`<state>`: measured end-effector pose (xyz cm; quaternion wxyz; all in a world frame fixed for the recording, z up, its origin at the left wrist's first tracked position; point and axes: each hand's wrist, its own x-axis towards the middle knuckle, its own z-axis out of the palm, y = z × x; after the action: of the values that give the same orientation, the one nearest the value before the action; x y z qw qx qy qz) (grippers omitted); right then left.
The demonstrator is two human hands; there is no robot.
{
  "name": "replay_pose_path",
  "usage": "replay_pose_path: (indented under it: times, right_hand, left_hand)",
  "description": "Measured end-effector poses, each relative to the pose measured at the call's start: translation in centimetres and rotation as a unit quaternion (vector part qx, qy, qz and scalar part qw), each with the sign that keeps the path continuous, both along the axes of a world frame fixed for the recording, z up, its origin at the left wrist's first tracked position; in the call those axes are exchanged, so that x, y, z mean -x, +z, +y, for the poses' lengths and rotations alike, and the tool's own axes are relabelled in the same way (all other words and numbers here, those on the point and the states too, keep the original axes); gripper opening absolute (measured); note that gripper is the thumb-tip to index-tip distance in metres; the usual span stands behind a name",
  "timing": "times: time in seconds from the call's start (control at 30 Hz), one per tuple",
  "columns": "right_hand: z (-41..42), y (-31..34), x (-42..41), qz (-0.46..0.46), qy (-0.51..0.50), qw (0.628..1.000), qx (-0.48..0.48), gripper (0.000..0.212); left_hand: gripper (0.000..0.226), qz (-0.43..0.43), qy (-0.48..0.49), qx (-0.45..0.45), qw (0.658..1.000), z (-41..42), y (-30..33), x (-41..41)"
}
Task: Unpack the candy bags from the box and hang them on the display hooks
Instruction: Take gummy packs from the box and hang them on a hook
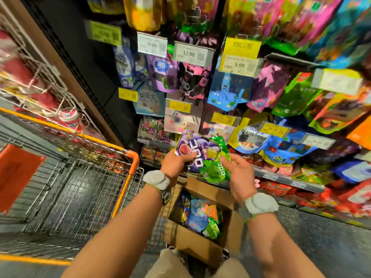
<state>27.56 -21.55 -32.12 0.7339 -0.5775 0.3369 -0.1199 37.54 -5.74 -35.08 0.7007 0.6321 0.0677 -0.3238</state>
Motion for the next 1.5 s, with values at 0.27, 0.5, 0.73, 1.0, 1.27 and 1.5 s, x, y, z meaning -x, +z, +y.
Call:
replay_pose_path:
  times: [0.27,0.5,0.73,1.0,1.27,1.5]
  right_hand:
    - [-0.6,2.6,0.5,-0.026,-0.008,0.999,0.024,0.006]
    - [-2.0,4.4,2.7,-0.055,0.001,0.998,0.004,0.035]
    - [-4.1,6.6,3.7,-0.067,0.016,0.998,0.007,0.016]
    - [-5.3,10.1,3.4,-0.113,0.081,0.989,0.041,0.012]
    - [-3.6,14.3,0.6,-0.126,0.110,0.979,0.113,0.014]
    - [-1.8,17.5,-2.8,-0.095,0.107,0.989,0.047,0.017]
  left_hand:
    - [0.038,0.016,0.022,0.053,0.998,1.7,3.6,0.8]
    - [0.034,0.015,0.079,0.066,0.995,1.0,7.1,2.9]
    - [0.013,-0.063,0.110,0.016,0.992,0.7,9.8,3.7]
    - [0.028,-0.141,0.116,0.032,0.983,0.7,13.6,4.7]
    - [0.015,-0.231,0.068,0.045,0.970,-3.1,16.5,5.4]
    - [0.025,-0.164,0.043,0.136,0.976,-3.8,18.1,3.7]
